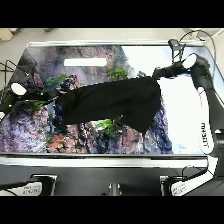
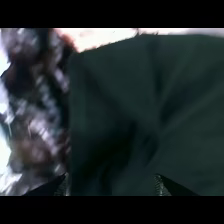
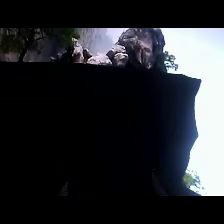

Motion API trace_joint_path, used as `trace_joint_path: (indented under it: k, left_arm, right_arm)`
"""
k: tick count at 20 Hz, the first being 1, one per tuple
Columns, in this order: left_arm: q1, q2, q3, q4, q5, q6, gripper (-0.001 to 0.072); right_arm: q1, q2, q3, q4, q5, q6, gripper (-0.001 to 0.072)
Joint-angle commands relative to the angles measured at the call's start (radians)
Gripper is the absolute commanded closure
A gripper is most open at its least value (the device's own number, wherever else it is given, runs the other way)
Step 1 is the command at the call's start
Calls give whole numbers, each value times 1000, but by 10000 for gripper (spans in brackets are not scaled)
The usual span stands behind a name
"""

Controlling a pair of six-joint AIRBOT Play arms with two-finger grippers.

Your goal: Fold the shirts.

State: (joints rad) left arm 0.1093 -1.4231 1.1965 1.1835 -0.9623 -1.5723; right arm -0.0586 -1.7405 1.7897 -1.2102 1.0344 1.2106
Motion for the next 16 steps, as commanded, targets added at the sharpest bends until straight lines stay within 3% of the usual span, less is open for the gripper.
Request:
trace_joint_path:
  k: [1,3,5,11,13,15,16]
  left_arm:
    - [107,-10,32,3,-282,76,126]
    - [163,-10,-21,2,-351,93,126]
    - [167,-11,-114,-10,-323,103,126]
    - [102,-40,-258,-165,-185,137,127]
    - [76,-60,-258,-172,-171,136,207]
    - [57,-69,-258,-175,-146,132,218]
    - [55,-69,-258,-175,-128,128,312]
  right_arm:
    - [-117,16,26,25,170,-77,220]
    - [-206,-3,25,33,330,-79,224]
    - [-258,-37,7,66,447,-103,247]
    - [-243,-112,-36,133,473,-169,282]
    - [-241,-121,-36,134,450,-169,282]
    - [-241,-135,-36,133,451,-168,281]
    - [-237,-147,-36,134,456,-168,281]
